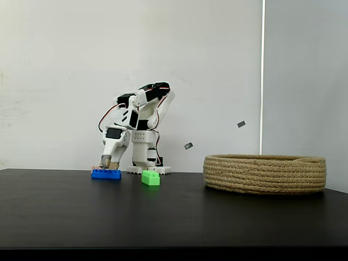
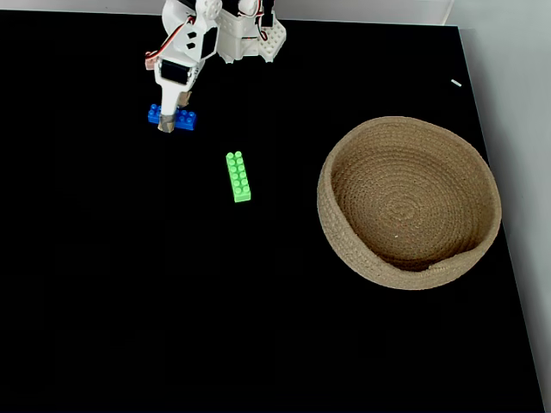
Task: Place the lego blocks in the tray
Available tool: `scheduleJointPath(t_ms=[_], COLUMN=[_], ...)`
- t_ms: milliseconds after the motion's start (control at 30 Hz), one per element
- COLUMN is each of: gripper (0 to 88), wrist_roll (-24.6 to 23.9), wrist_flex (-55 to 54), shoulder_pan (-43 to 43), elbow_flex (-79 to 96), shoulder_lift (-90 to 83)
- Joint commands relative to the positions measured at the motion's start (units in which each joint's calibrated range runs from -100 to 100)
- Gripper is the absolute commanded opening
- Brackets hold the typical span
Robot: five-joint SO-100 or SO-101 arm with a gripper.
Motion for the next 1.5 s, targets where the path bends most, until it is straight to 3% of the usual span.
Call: scheduleJointPath(t_ms=[0, 133, 333, 567, 700, 933, 1133, 1233, 1467], gripper=[25.0, 19.9, 0.3, 0.2, 0.2, 0.2, 0.2, 0.2, 0.3], wrist_roll=[0.5, 0.3, 1.5, 1.3, -1.1, -8.2, -16.2, -21.2, -27.0], wrist_flex=[-3.3, -4.6, -4.2, -4.1, 3.9, 15.7, 13.1, 12.7, 13.7], shoulder_pan=[0.6, 0.4, -0.4, -2.1, -5.5, -20.0, -37.3, -43.9, -57.0], elbow_flex=[0.6, 0.5, 0.1, 0.2, -6.2, -25.8, -33.1, -39.2, -51.7], shoulder_lift=[0.3, 2.4, 3.5, 1.9, -3.1, -8.5, -7.3, -1.2, 20.0])
